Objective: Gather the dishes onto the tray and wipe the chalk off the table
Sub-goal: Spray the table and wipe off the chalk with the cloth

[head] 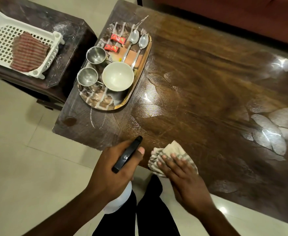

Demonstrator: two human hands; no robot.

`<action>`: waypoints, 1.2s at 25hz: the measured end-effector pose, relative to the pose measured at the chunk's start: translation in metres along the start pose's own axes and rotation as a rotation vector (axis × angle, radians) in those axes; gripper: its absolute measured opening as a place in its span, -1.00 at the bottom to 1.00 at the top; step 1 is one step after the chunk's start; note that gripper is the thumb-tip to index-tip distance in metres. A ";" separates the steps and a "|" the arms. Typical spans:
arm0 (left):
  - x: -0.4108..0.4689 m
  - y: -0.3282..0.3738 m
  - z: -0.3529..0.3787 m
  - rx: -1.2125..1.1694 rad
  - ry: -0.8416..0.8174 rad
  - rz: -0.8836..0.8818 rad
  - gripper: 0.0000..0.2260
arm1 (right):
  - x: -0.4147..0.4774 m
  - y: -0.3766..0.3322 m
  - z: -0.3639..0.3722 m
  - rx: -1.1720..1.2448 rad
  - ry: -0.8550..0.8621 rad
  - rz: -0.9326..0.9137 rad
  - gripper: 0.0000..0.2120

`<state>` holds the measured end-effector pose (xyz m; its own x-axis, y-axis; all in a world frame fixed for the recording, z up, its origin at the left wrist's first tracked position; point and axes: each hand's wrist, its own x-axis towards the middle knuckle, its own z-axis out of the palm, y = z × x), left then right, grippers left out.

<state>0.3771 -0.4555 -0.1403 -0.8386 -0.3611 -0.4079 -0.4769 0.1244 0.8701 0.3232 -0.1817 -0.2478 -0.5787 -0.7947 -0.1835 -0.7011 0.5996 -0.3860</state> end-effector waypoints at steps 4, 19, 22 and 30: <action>0.009 -0.001 -0.006 0.027 0.031 -0.006 -0.60 | 0.032 0.048 -0.032 0.125 0.373 0.631 -0.46; 0.061 0.044 -0.092 -0.141 0.300 0.274 -0.72 | 0.166 -0.095 -0.092 1.917 0.028 0.766 -0.66; 0.057 0.041 -0.127 -0.178 0.411 0.273 -0.71 | 0.200 -0.116 -0.117 1.976 -0.054 0.682 -0.67; 0.057 0.028 -0.236 -0.237 0.619 0.301 -0.66 | 0.287 -0.182 -0.157 1.780 -0.058 0.560 -0.70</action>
<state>0.3779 -0.6909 -0.0740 -0.5879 -0.8084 0.0289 -0.1199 0.1224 0.9852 0.2192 -0.5037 -0.0884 -0.5187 -0.5899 -0.6188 0.7668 -0.0009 -0.6419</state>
